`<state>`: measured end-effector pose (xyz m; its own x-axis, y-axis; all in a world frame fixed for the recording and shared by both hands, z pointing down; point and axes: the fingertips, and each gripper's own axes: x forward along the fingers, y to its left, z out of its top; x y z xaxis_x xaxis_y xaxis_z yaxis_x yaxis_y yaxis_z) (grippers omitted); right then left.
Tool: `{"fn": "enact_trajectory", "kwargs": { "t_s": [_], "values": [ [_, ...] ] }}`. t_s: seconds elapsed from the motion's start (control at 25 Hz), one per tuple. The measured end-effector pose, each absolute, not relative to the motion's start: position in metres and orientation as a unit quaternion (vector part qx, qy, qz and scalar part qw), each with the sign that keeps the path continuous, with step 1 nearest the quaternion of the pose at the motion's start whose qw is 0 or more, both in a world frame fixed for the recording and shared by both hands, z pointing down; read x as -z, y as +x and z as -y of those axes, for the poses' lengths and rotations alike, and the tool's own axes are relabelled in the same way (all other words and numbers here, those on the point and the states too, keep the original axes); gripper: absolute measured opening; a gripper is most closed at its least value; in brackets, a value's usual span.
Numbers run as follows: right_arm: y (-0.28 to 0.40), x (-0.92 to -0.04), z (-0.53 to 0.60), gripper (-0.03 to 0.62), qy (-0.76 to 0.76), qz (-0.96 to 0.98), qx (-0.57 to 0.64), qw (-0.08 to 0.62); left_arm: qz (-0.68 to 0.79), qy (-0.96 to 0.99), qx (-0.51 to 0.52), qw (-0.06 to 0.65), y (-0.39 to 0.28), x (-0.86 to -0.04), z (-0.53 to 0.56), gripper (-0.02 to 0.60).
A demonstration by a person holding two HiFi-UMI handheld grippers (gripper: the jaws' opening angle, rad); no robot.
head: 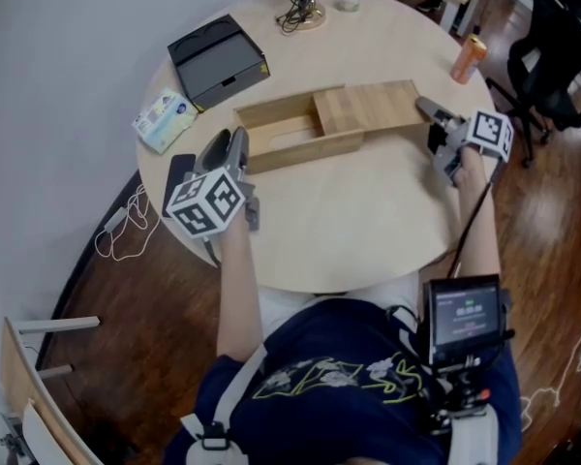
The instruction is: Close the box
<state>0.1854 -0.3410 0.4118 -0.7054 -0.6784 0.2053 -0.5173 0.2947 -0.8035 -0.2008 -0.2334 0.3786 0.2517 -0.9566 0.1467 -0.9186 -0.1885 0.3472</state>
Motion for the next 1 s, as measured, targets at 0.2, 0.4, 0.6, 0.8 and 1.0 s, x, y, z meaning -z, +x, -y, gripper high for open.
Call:
{"fn": "enact_trajectory", "kwargs": {
  "t_s": [0.2,0.4,0.6,0.8,1.0],
  "values": [
    [0.188,-0.408,0.34,0.094,-0.376,-0.803,0.451,0.107,0.605,0.775,0.047,0.174,-0.2,-0.378,0.232,0.114],
    [0.183,-0.389,0.312,0.462,-0.372,-0.854,0.345,0.116,0.575,0.808,0.059,0.118,-0.193,-0.358,0.209,0.278],
    [0.157,-0.383,0.239,0.583,-0.348,-0.916,0.189,0.06,0.502,0.858,0.026,0.103,-0.155,-0.376,0.152,0.324],
    [0.083,-0.385,0.175,0.578,-0.277,-0.947,0.16,0.023,0.479,0.873,-0.059,0.068,-0.117,-0.398,0.139,0.344],
    [0.052,-0.393,0.166,0.406,-0.295,-0.949,0.102,-0.037,0.441,0.892,-0.064,0.07,-0.099,-0.4,0.134,0.336]
  ]
}}
